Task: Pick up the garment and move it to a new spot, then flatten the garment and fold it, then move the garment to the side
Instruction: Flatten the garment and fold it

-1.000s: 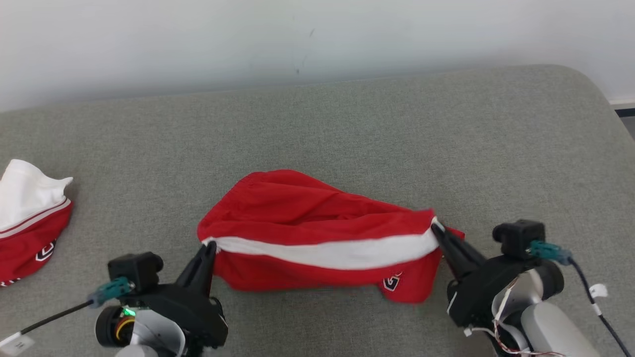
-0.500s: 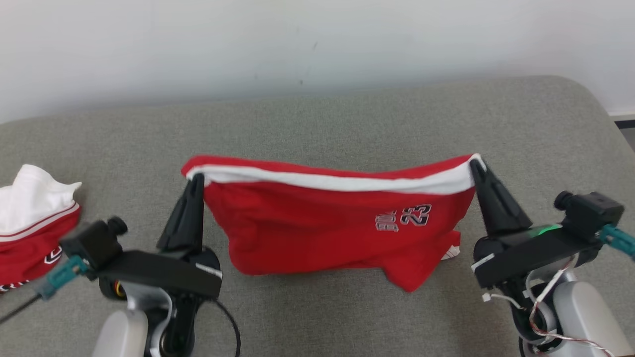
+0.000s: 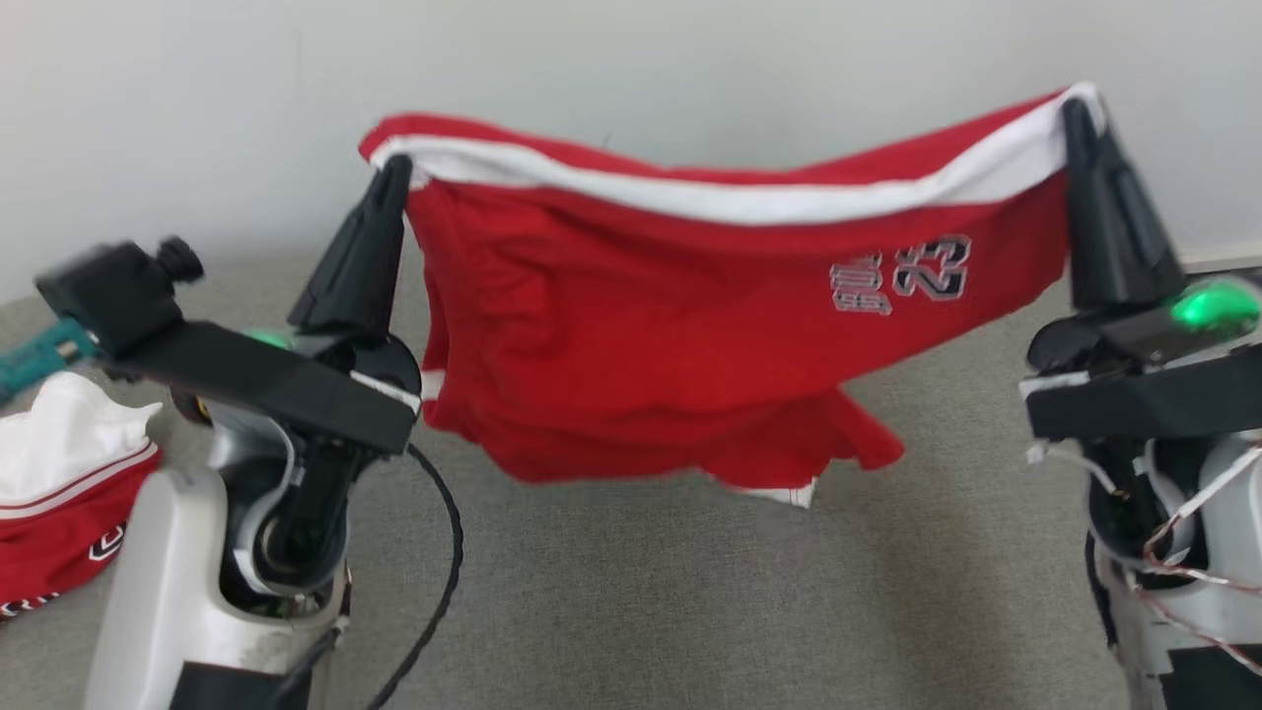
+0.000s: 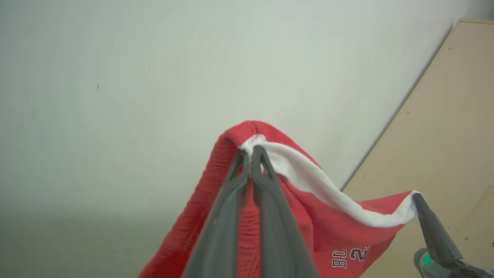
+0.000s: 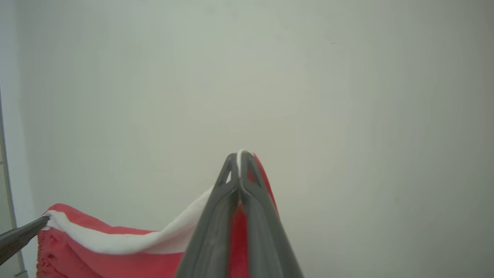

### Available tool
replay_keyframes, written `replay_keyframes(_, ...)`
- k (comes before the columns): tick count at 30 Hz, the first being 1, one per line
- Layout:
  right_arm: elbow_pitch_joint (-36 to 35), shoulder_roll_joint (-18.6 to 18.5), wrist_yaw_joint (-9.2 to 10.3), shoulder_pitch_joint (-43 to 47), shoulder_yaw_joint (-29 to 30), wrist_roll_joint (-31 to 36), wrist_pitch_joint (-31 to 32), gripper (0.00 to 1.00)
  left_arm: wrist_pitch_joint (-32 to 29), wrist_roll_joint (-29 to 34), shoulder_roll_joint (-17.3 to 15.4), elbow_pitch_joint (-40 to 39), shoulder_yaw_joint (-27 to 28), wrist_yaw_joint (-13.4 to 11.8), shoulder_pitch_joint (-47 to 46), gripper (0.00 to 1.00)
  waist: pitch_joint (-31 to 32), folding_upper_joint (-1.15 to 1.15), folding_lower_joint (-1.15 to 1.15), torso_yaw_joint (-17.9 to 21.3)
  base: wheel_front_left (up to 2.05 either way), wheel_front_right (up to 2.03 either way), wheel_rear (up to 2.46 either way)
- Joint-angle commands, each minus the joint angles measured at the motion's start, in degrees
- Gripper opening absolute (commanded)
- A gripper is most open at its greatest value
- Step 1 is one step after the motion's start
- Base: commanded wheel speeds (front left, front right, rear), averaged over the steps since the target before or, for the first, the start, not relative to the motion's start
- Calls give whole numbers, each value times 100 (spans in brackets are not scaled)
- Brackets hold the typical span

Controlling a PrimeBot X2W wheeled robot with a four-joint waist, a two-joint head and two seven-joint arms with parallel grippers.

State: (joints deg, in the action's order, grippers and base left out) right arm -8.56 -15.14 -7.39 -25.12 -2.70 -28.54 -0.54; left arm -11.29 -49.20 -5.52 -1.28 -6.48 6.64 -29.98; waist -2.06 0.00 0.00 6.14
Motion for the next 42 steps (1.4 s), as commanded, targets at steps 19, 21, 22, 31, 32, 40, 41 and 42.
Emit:
replay_keyframes(19,233,-258,-21,-962,-345,346,314,0,-343,-142,-88,-147,58,-358,-692,0,30,0,0,351,0,0,0)
replay_keyframes(21,494,-249,-21,-1087,-507,295,252,0,-279,0,-169,1,46,-366,-752,0,-43,0,0,411,0,0,0)
replay_keyframes(22,642,-265,-21,-1169,-573,304,210,0,-232,48,-179,95,32,-373,-777,0,-82,0,0,433,0,0,0)
replay_keyframes(31,2017,-93,-21,-2503,-1249,391,-549,0,622,393,-81,1068,101,-258,-1483,0,-489,0,0,585,0,0,0)
replay_keyframes(32,2165,-71,-21,-2674,-1246,459,-713,0,808,469,-69,1168,113,-224,-1606,0,-537,0,0,588,0,0,0)
replay_keyframes(40,2955,87,-21,-3562,-1144,1394,-1454,0,2428,859,78,2007,96,-5,-2251,0,-899,0,0,557,0,0,0)
replay_keyframes(41,2996,71,-21,-3544,-1212,1467,-1459,0,2492,882,96,2120,36,11,-2239,0,-948,0,0,541,0,0,0)
replay_keyframes(42,3021,23,-21,-3508,-1304,1540,-1464,0,2539,899,117,2229,-35,40,-2202,0,-993,0,0,528,0,0,0)
